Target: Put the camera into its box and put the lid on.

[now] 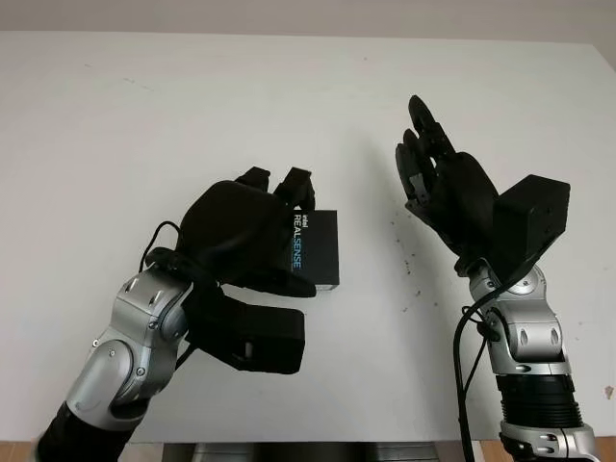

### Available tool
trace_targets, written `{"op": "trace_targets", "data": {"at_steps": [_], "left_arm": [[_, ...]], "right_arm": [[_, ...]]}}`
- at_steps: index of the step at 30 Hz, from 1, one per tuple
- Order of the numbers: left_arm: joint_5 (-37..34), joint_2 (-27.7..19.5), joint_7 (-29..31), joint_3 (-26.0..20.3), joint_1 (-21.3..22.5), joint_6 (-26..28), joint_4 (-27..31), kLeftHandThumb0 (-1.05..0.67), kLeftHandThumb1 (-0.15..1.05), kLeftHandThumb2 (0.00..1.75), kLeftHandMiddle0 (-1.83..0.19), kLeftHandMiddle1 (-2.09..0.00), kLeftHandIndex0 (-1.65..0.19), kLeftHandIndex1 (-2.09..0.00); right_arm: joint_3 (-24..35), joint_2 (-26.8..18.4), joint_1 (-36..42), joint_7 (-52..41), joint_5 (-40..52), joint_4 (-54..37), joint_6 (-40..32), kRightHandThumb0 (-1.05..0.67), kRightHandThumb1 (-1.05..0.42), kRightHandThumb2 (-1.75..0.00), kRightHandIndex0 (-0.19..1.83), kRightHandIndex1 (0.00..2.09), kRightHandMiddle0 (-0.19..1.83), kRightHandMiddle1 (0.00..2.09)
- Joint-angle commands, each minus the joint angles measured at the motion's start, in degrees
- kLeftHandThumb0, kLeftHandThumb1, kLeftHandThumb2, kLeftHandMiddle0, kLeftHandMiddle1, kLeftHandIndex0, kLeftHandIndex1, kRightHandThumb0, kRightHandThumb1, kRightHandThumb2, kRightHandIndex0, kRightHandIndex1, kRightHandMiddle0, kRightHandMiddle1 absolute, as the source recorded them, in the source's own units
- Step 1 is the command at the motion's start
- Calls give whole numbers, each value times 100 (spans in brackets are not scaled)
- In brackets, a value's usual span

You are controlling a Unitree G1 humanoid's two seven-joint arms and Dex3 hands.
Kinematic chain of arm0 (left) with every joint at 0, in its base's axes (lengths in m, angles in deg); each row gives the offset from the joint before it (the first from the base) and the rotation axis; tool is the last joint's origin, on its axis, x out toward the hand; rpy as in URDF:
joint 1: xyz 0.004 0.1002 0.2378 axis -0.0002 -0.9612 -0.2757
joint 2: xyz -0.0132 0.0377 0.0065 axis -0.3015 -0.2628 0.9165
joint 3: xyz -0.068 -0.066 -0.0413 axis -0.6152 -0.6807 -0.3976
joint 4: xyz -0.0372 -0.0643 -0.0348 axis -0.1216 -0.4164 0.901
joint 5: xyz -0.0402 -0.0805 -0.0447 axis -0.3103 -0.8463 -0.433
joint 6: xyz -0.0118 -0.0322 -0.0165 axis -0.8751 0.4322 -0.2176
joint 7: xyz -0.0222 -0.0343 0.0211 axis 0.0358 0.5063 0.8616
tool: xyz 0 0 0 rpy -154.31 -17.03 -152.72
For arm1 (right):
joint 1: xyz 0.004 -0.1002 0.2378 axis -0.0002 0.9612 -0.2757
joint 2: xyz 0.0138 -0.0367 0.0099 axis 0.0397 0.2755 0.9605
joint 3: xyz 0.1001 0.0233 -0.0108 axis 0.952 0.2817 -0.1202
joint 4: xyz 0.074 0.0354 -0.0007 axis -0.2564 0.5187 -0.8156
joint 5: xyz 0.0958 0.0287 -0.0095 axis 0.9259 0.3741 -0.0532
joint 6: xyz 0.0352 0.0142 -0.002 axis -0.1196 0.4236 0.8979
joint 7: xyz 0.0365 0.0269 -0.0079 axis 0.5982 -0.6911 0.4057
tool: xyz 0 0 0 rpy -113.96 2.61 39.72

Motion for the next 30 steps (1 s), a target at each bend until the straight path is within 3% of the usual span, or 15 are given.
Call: {"op": "trace_targets", "data": {"at_steps": [1,6,13,24,27,30], "left_arm": [[86,-54,50,-3,120,7,-80,-58,105,26,-6,-14,-1,-28],[39,5,596,6,200,204,-81,-73,105,39,18,0,18,-2],[2,-2,479,7,179,121,-201,-86,105,50,19,0,19,0],[-66,46,216,-52,187,81,-188,-80,105,51,19,0,19,0],[-185,67,287,-108,332,144,-201,-80,105,56,19,0,19,0],[-720,96,635,-270,791,313,-437,-82,105,57,19,0,19,0]], "right_arm": [[-1,-31,34,-2,-4,-77,42,-60,-105,-58,-12,6,-10,6],[8,-76,58,-55,18,-132,-49,-60,-105,-58,-13,5,-11,5],[15,-55,62,-58,24,-133,-49,-61,-105,-58,-13,5,-11,5],[25,-45,78,-84,68,-105,-22,-60,-105,-59,-13,5,-12,5],[14,-52,80,-72,42,-98,-13,-61,-105,-58,-12,6,-11,5],[14,-57,69,-97,42,-34,59,-60,-105,-59,-12,6,-11,5]]}}
